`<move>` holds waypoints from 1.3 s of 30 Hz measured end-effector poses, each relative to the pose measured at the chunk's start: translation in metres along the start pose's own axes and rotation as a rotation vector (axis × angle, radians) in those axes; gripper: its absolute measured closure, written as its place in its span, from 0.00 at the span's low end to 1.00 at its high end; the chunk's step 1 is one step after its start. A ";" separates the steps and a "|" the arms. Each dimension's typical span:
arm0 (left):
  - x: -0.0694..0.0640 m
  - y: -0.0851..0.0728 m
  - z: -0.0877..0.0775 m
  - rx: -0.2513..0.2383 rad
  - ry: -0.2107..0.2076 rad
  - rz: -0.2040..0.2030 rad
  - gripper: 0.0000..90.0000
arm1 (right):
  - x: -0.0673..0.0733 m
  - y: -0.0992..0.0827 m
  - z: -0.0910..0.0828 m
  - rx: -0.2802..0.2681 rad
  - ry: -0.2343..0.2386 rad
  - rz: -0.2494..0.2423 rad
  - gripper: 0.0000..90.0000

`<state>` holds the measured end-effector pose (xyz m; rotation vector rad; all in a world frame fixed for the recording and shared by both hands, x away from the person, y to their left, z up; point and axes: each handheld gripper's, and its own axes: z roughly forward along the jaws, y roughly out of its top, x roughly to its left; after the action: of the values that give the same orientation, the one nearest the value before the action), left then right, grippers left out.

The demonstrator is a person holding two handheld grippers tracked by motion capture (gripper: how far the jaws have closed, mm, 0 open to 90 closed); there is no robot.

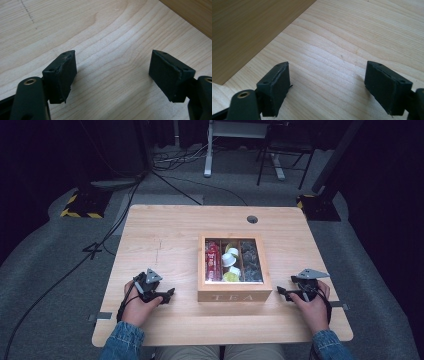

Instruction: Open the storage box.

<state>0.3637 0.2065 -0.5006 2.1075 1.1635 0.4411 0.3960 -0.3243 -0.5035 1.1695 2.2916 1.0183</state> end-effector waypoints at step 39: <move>-0.091 0.044 -0.055 -0.122 -0.200 0.171 0.33 | -0.001 0.001 0.001 -0.001 0.002 -0.001 0.23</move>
<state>0.3092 0.1359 -0.4277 2.0983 0.8259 0.3593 0.3979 -0.3240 -0.5036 1.1682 2.2925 1.0201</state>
